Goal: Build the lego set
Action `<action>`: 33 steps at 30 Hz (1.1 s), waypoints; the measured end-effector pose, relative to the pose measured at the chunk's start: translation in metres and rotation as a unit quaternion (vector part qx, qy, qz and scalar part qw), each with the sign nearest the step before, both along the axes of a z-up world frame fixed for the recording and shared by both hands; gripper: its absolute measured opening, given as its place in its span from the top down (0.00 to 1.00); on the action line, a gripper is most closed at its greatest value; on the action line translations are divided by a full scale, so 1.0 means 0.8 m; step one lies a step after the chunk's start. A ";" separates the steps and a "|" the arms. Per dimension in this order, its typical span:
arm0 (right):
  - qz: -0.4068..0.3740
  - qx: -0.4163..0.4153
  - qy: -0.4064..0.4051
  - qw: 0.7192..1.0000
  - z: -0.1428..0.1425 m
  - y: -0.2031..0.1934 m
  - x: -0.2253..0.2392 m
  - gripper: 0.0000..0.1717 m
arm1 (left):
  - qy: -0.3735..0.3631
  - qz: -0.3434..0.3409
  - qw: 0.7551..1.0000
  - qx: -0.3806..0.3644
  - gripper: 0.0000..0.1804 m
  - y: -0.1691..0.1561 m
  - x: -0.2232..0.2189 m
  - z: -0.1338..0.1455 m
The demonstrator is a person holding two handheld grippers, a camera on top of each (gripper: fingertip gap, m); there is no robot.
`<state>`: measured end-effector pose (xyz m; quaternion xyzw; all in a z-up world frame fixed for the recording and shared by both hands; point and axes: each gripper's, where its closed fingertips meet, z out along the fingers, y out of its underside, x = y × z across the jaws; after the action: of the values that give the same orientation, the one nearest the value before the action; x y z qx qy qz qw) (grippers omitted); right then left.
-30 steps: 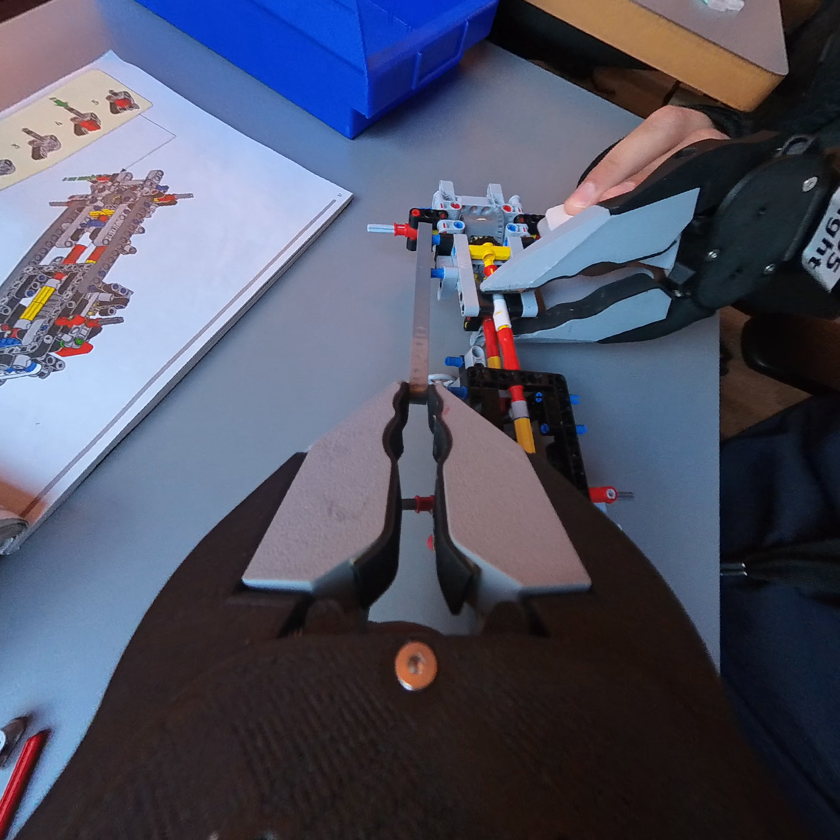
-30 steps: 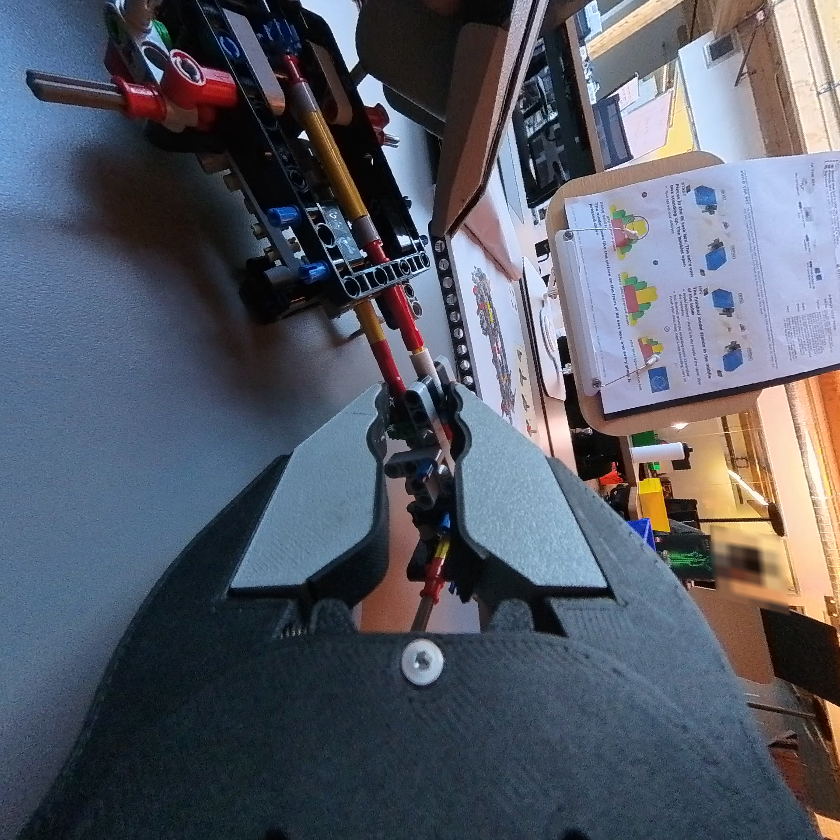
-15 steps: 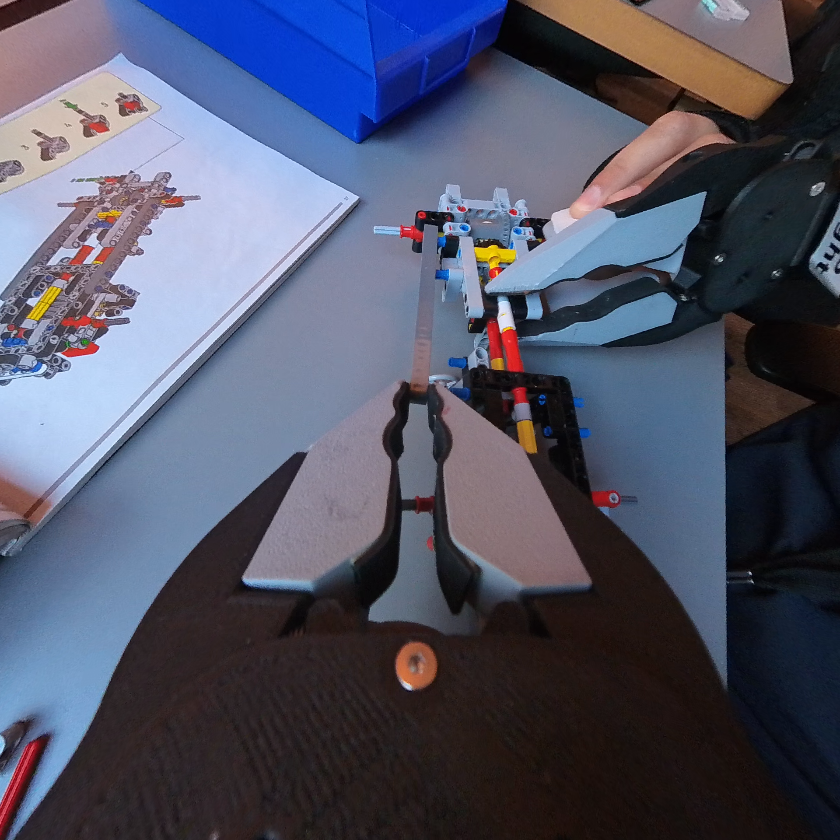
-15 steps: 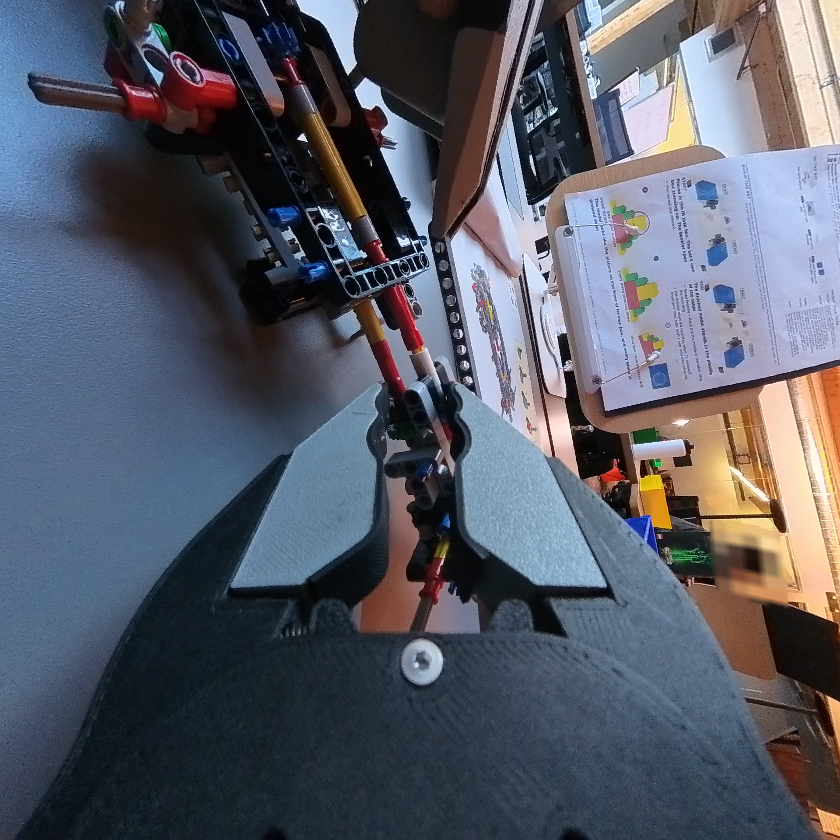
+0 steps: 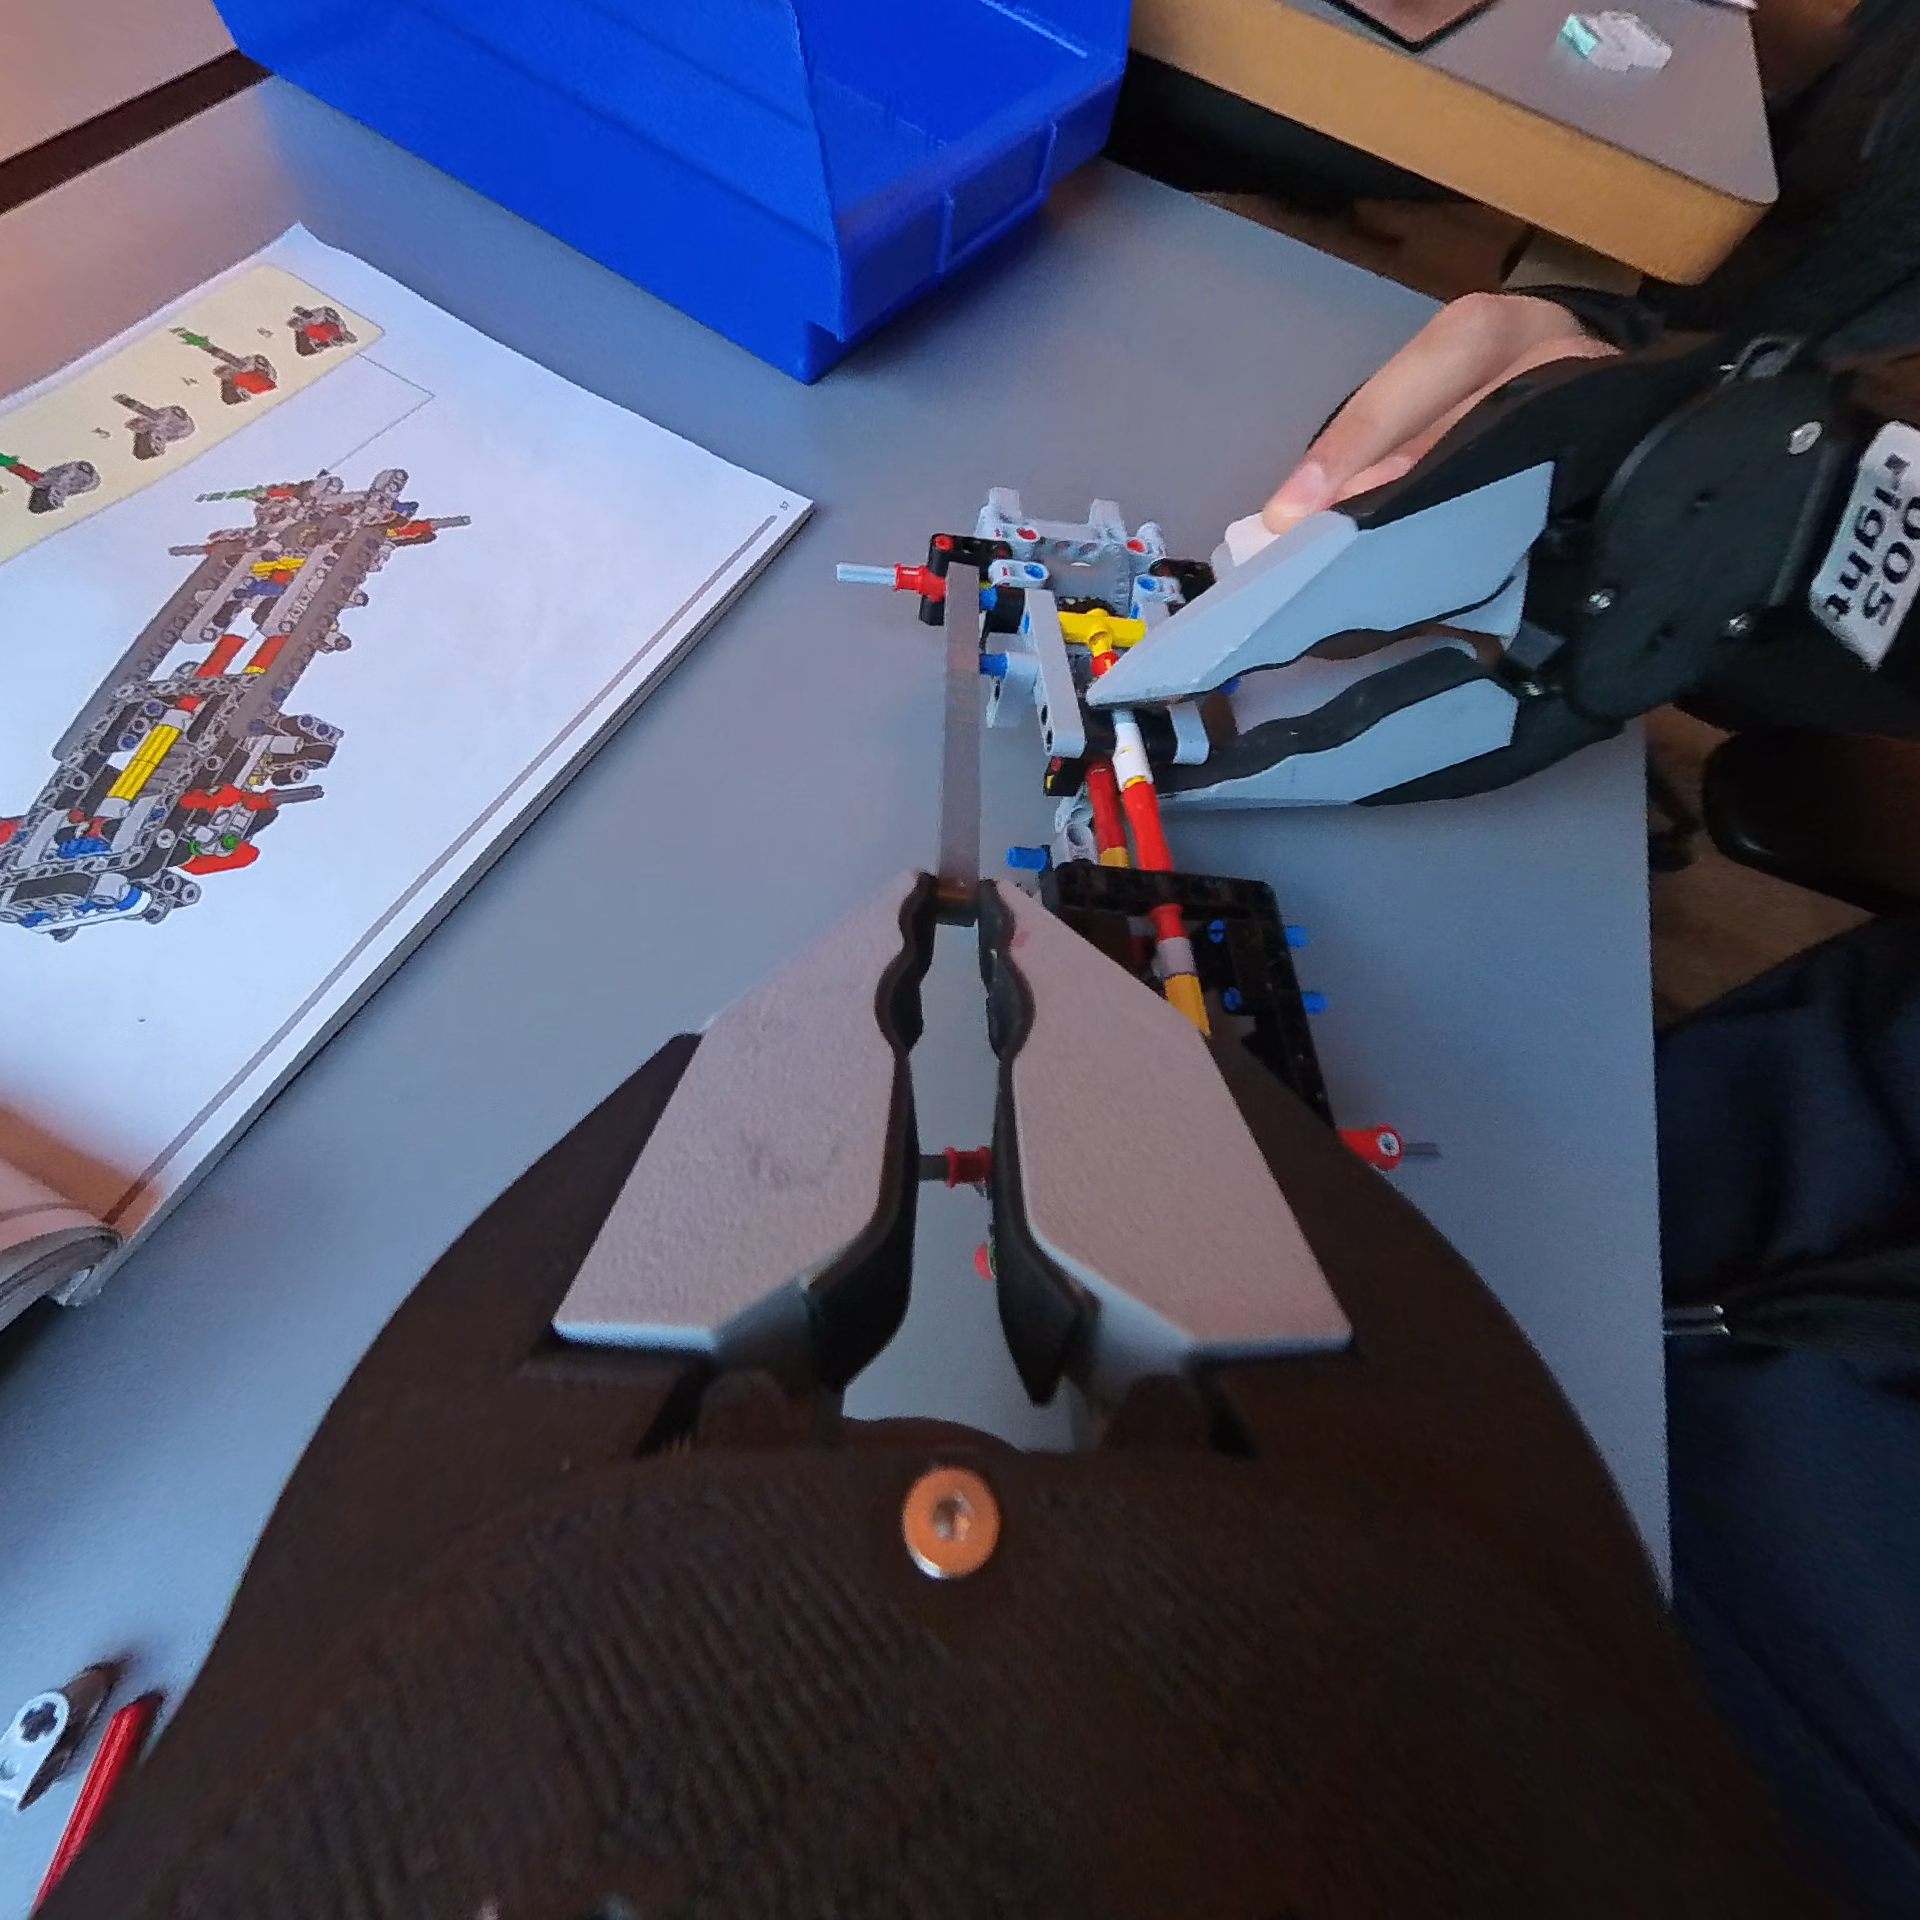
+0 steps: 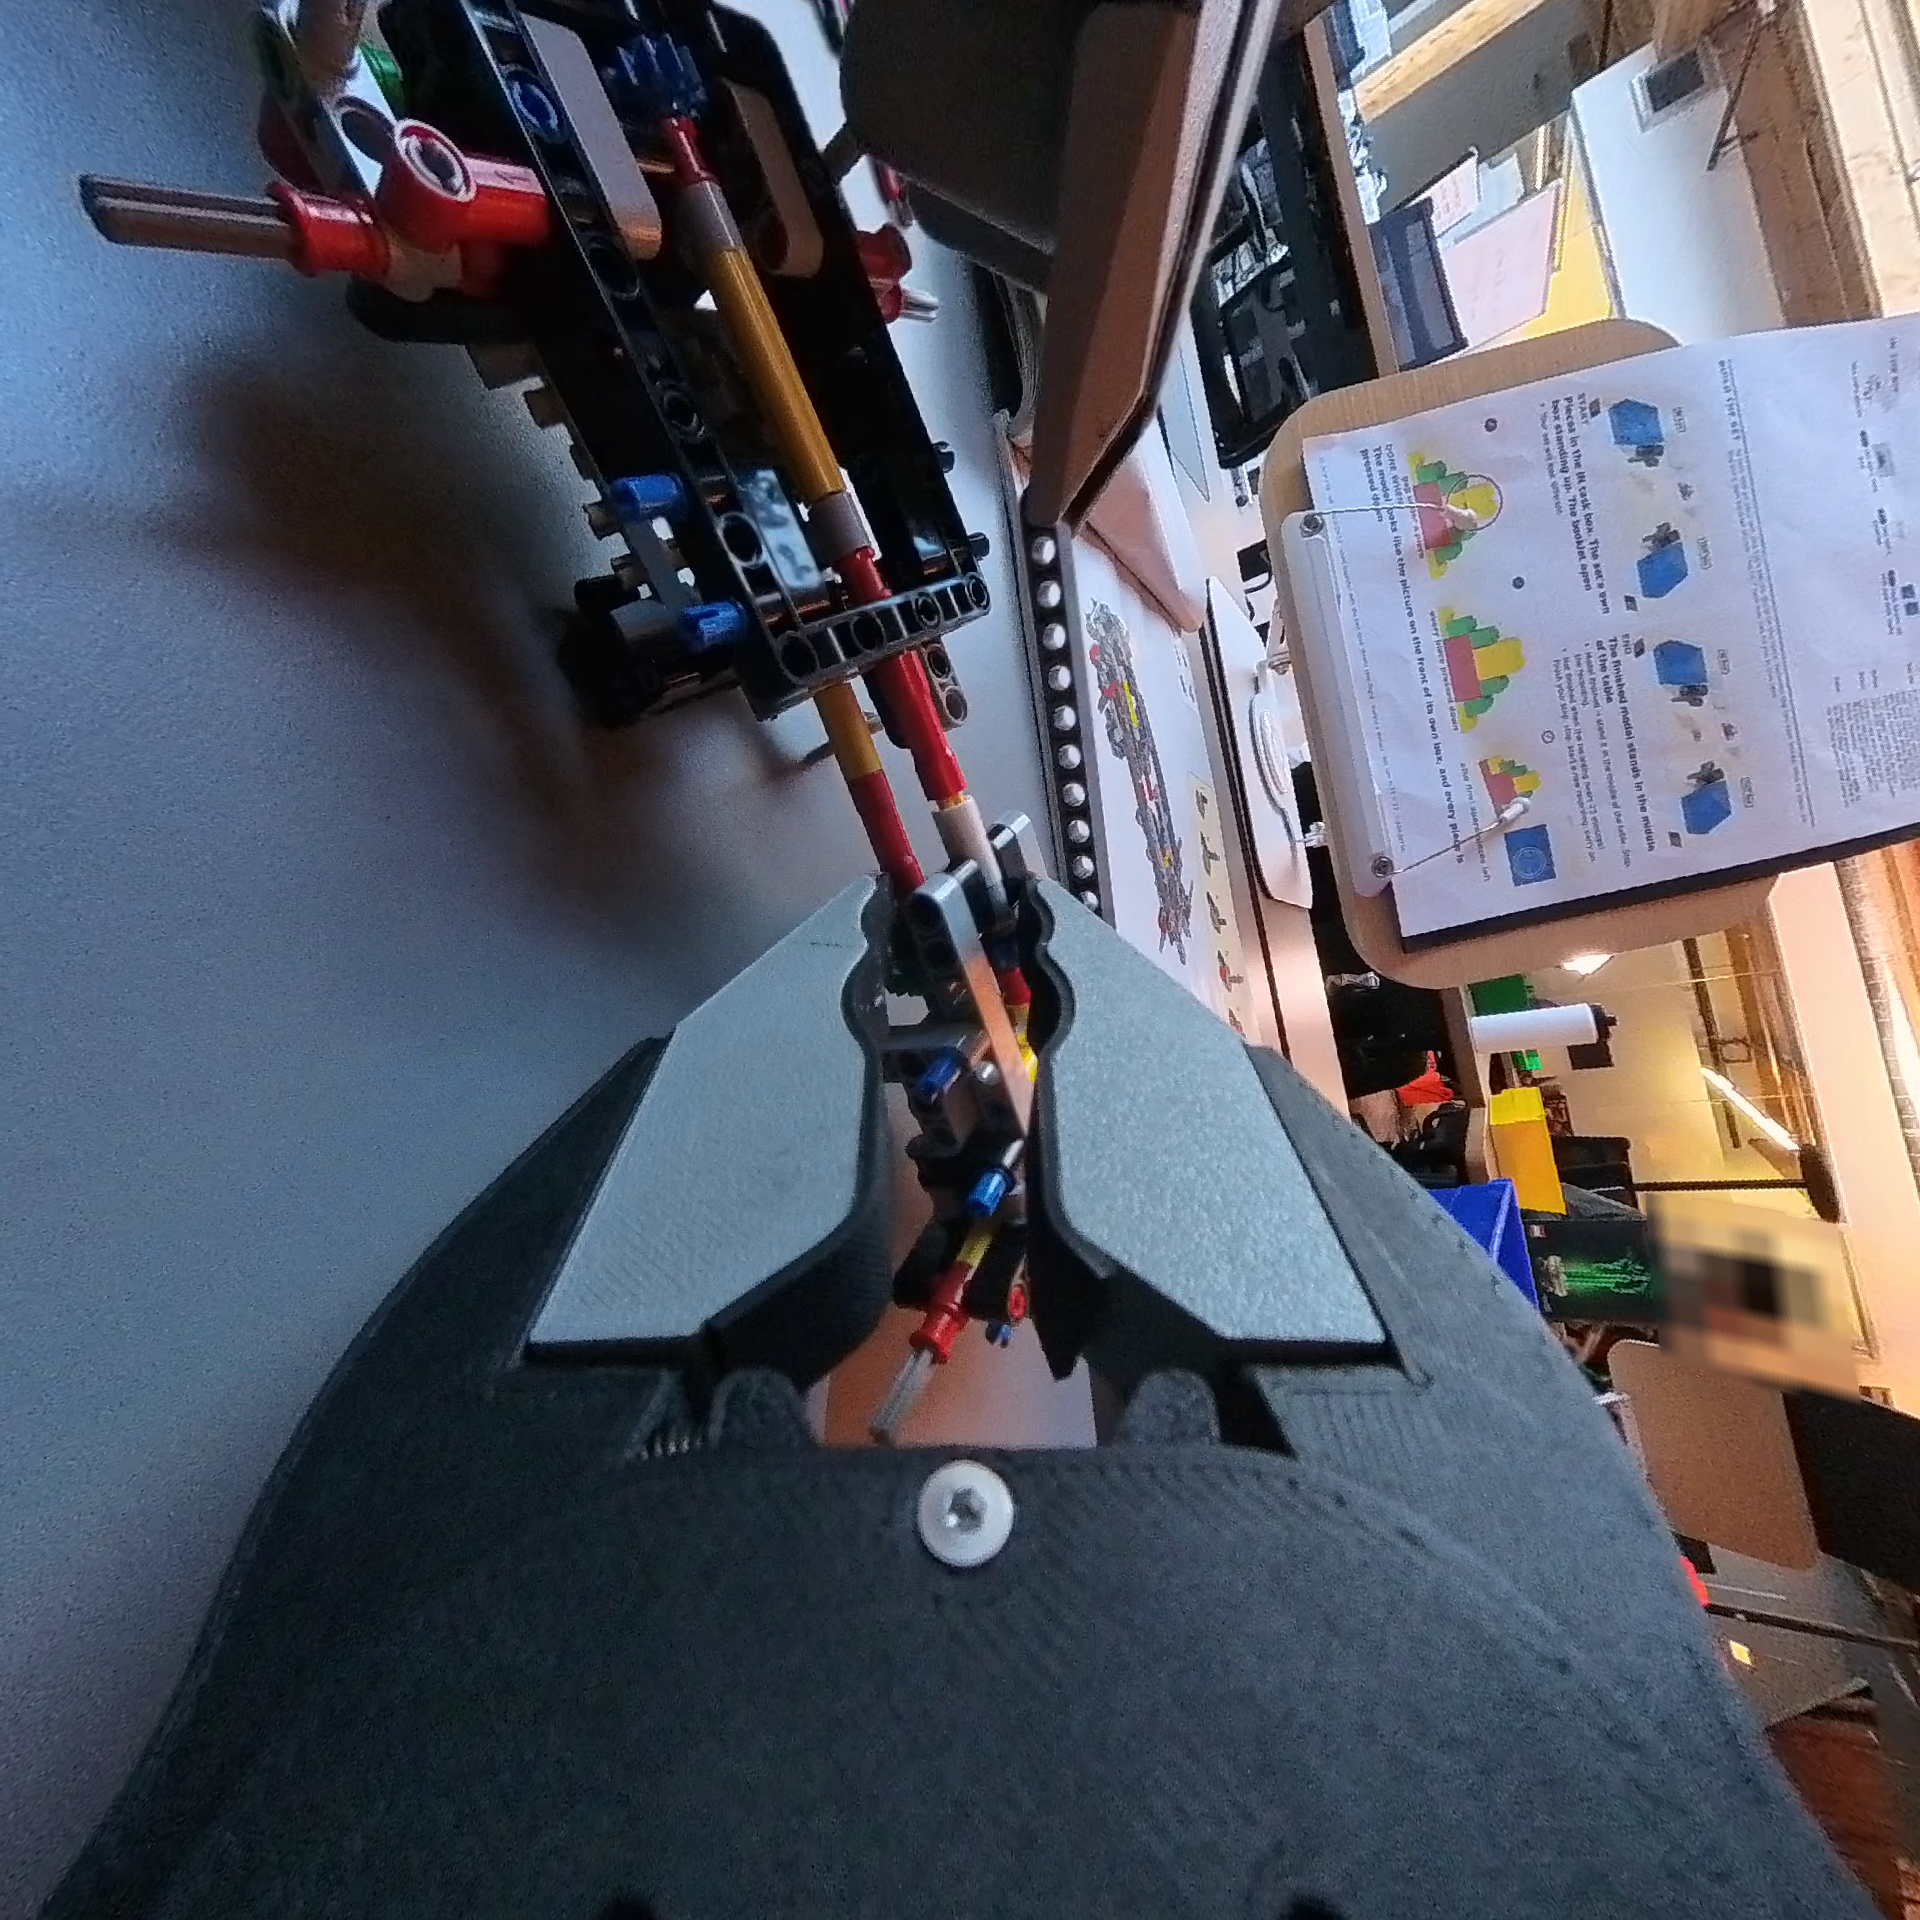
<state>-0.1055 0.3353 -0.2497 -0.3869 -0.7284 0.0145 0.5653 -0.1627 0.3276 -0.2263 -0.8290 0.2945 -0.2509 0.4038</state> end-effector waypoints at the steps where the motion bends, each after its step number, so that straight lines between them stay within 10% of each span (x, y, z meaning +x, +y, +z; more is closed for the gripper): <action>1: 0.001 0.000 0.000 1.000 0.000 0.000 0.000 0.88 | -0.002 0.001 1.000 -0.001 0.97 0.000 -0.001 -0.001; 14: 0.060 -0.135 0.012 0.989 0.003 -0.010 0.004 0.84 | 0.006 -0.004 1.000 0.010 0.97 -0.002 0.002 -0.001; 33: -0.007 0.000 0.010 1.000 -0.002 0.008 -0.002 0.86 | -0.037 0.004 0.999 -0.029 0.97 0.001 0.002 -0.012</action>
<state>-0.1069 0.3420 -0.2514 -0.3924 -0.7196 0.0145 0.5727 -0.1611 0.3281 -0.2357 -0.8319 0.2684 -0.2879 0.3913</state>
